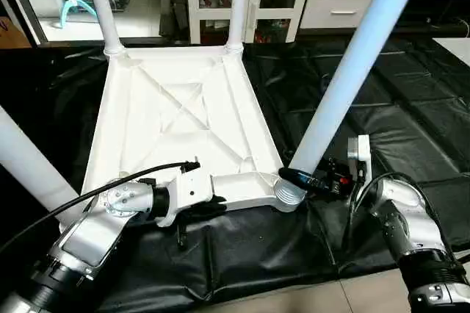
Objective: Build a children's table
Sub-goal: Insert table leg to table base
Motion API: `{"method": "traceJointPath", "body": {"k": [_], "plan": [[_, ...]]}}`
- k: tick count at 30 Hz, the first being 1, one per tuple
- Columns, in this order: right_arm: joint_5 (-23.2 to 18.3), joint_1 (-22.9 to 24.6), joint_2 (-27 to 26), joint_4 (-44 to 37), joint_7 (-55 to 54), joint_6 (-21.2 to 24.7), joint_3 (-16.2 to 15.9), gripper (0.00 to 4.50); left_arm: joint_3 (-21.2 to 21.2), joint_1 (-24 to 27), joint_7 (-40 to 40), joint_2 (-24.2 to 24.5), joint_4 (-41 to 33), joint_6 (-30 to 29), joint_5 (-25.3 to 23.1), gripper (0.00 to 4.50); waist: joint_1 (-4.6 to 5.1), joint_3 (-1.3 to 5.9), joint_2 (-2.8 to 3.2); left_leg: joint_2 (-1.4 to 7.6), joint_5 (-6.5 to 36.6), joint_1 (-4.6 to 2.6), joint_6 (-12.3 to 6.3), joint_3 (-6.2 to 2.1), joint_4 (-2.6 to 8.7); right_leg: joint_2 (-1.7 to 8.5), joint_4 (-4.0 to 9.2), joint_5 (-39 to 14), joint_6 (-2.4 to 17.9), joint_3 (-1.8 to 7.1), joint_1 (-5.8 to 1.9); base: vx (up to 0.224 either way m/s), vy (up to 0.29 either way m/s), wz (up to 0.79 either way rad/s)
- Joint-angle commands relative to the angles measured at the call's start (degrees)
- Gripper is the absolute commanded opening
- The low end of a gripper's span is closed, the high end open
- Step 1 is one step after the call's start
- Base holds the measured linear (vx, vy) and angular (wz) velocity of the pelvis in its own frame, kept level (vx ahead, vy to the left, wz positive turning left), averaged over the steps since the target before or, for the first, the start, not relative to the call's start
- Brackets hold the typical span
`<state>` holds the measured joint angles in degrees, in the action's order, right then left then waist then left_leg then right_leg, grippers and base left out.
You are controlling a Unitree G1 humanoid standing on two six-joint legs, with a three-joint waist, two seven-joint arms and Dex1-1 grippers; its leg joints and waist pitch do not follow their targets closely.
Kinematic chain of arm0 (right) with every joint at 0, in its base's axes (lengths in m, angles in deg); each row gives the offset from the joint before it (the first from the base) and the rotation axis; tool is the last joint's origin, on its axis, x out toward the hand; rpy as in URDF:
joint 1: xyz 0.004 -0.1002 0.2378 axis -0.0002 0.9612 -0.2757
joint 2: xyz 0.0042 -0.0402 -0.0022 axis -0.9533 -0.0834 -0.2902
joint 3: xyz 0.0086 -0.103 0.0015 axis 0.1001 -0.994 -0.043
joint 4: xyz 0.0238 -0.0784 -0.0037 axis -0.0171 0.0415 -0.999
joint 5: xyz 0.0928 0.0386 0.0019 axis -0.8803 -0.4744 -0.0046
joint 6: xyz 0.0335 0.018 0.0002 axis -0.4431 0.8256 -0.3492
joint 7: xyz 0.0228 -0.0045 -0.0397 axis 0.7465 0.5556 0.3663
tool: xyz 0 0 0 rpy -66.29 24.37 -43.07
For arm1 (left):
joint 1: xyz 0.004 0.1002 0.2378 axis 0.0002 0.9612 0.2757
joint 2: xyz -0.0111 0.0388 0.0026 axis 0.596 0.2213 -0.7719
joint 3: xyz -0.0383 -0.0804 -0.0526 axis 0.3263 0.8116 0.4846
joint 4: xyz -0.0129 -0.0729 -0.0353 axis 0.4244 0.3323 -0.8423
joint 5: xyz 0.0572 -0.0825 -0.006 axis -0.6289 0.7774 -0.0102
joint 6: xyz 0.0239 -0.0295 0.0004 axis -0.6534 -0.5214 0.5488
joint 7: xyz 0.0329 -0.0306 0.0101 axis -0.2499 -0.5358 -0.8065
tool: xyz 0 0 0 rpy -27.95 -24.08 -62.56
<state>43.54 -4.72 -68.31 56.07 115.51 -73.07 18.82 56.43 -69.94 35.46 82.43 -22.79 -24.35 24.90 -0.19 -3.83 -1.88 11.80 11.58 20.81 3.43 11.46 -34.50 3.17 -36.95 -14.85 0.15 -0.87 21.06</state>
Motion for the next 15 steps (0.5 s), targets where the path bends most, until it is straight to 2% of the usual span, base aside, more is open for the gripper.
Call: {"method": "traceJointPath", "body": {"k": [1, 7, 13, 15], "plan": [[3.8, 1.8, 0.0, 4.5, -1.3, 0.4, -1.6, 1.88, -2.3, 0.6, -0.1, -0.4, 2.8, -0.8, -2.3, 0.0, 0.75, 1.21, -0.05, 1.97, 15.6, -1.06, -1.05, -1.0, 4.76, 3.68, 6.35, -15.3, 12.2, 2.4, 0.34, 0.0, 0.0, 0.0], [3.4, 1.4, -0.8, 4.7, -1.7, 0.8, -1.3, 1.88, -2.2, 0.6, -0.1, -0.3, 2.8, -0.7, -2.3, 0.0, 0.82, 0.98, -0.22, 2.03, 17.7, -0.94, -0.3, -1.25, 5.1, 3.77, 6.78, -19.1, 10.3, 2.59, 0.65, 0.0, 0.0, 0.0], [3.6, 1.9, -1.4, 5.2, -1.8, -0.4, -1.9, 1.87, -2.1, 0.7, -0.2, -0.4, 2.7, -0.7, -2.4, 0.0, 0.89, 0.8, -0.26, 2.11, 18.6, -0.92, -0.09, -1.31, 5.34, 3.78, 6.94, -20.1, 9.9, 2.64, 0.97, 0.0, 0.0, 0.0], [4.2, 2.8, -2.0, 5.5, -2.9, -2.4, -1.7, 1.87, -2.1, 0.8, -0.3, -0.5, 2.7, -0.6, -2.5, 0.0, 0.91, 0.69, -0.25, 2.16, 19.6, -0.97, 0.21, -1.34, 5.45, 3.81, 7.04, -20.8, 9.8, 2.67, 1.15, 0.0, 0.0, 0.0]]}}
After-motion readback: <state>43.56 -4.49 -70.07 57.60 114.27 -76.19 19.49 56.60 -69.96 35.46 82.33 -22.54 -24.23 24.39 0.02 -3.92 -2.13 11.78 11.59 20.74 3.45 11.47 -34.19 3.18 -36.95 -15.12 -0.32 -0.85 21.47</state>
